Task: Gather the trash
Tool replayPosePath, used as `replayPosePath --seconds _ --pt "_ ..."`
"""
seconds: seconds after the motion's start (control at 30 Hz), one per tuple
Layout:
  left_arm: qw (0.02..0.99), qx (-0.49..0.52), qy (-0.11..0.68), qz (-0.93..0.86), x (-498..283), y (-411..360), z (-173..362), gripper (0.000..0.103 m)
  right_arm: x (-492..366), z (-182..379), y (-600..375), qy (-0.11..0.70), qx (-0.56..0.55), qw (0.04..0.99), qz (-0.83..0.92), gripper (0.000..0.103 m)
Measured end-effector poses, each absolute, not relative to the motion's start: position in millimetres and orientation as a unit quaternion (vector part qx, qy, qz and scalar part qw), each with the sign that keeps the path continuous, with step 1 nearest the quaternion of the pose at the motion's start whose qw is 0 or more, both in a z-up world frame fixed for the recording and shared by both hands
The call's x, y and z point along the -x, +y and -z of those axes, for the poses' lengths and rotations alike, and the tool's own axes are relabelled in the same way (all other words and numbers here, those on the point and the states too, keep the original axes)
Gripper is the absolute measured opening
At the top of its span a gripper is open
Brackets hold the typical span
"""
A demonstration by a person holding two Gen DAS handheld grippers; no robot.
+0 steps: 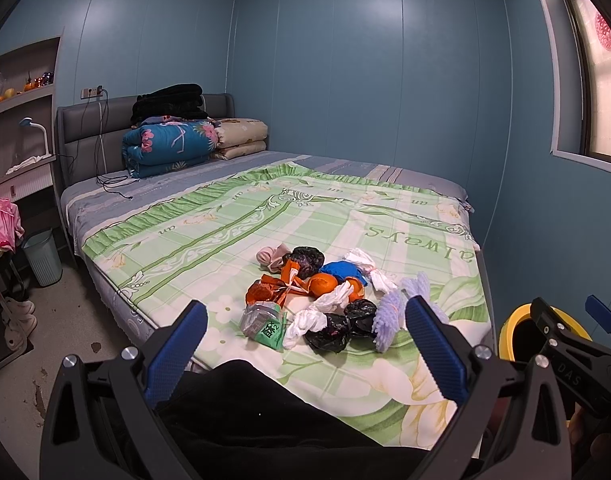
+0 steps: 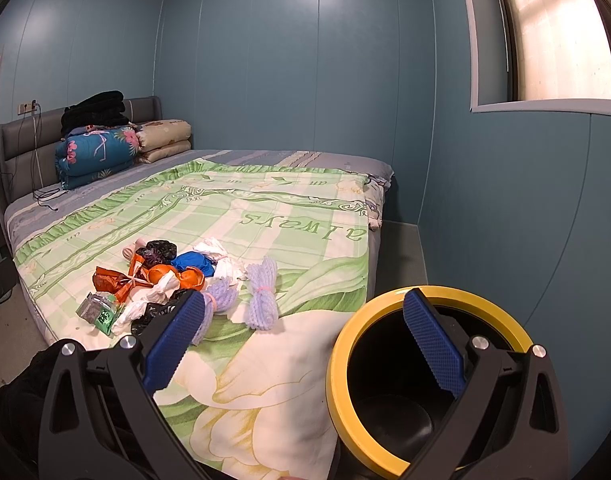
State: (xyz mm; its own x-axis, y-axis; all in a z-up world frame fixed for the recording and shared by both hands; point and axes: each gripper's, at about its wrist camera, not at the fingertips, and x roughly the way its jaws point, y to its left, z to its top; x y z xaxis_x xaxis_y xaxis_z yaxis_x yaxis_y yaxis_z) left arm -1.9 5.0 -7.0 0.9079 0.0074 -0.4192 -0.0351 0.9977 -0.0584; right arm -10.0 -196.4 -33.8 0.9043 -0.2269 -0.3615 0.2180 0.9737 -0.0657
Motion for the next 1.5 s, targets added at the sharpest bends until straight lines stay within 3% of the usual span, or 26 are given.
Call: replayPosePath --seconds 1.1,1.5 --pt "0.975 0.035 0.218 -0.008 0.9 11.6 7.8 0.096 4.2 42.7 -198.5 0.195 0.006 0.974 0.114 0.095" --pt "0.967 0.038 0.253 0.013 -9.9 11.8 23.9 0.096 -43.9 29.4 -214.1 0.207 0.002 0.975 0.084 0.095"
